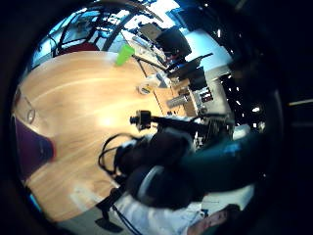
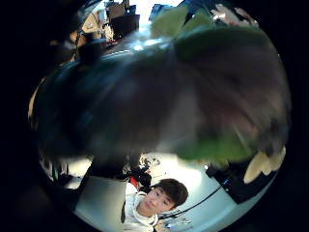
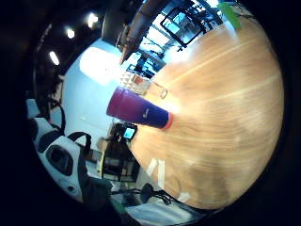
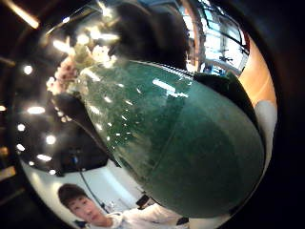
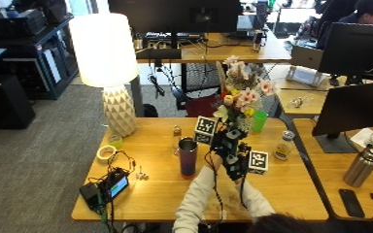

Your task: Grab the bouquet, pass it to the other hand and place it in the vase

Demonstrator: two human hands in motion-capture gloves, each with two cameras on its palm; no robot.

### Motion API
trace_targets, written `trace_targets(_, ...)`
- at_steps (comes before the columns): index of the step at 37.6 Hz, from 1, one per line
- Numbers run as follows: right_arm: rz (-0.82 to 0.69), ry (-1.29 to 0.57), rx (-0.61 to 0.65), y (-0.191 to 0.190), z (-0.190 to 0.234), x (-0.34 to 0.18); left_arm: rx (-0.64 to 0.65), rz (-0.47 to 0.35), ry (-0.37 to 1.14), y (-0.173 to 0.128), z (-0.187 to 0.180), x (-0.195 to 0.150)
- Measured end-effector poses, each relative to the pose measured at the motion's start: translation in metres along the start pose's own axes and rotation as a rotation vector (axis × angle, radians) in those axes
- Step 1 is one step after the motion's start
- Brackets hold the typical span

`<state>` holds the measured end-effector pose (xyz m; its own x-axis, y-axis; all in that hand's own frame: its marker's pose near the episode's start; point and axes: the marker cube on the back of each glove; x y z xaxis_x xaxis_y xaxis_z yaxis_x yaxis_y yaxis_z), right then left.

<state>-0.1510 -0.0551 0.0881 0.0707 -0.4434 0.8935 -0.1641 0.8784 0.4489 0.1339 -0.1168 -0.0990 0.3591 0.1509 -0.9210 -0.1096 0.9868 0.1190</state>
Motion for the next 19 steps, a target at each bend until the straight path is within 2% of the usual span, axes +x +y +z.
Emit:
trace_targets(3, 0.016, 0.013, -0.006, 0.009, 0.008, 0.000, 0.125, 0.033, 0.013, -0.004, -0.004, -0.010)
trace_targets(7, 0.012, 0.032, -0.046, 0.021, 0.019, 0.000, 0.306, 0.075, -0.054, -0.003, -0.014, -0.020)
trace_targets(12, -0.041, -0.019, -0.193, 0.035, 0.034, -0.005, 0.382, 0.115, -0.120, 0.003, -0.028, -0.022)
trace_targets(15, -0.127, 0.021, -0.286, 0.036, 0.035, 0.005, 0.417, 0.154, -0.155, 0.006, -0.042, -0.011)
trace_targets(19, -0.336, 0.232, -0.320, 0.024, 0.021, 0.027, 0.499, 0.218, -0.174, 0.007, -0.068, 0.021)
